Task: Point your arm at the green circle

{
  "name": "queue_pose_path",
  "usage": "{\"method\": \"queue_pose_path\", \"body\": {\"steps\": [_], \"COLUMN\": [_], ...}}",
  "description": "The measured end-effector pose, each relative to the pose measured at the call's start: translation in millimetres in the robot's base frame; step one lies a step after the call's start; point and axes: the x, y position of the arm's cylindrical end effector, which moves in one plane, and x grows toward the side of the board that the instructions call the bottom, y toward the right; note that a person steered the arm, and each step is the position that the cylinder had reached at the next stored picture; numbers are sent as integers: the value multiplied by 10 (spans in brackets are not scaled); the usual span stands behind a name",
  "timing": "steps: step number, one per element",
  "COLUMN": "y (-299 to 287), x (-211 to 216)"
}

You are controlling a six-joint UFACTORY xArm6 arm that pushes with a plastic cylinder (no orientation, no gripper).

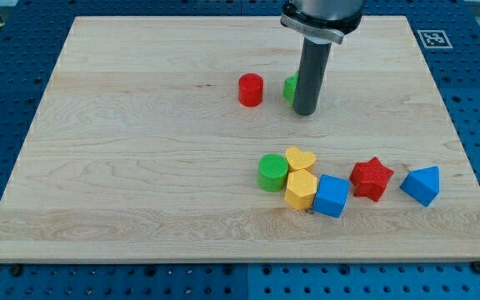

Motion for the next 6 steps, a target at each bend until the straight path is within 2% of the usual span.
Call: {"method": "queue_pose_path", "body": {"steps": [1, 2, 3, 4, 5, 6], "y": [-175, -861, -1332, -1427, -1057, -619], "x": [160, 262, 805, 1458, 1596, 1386]}}
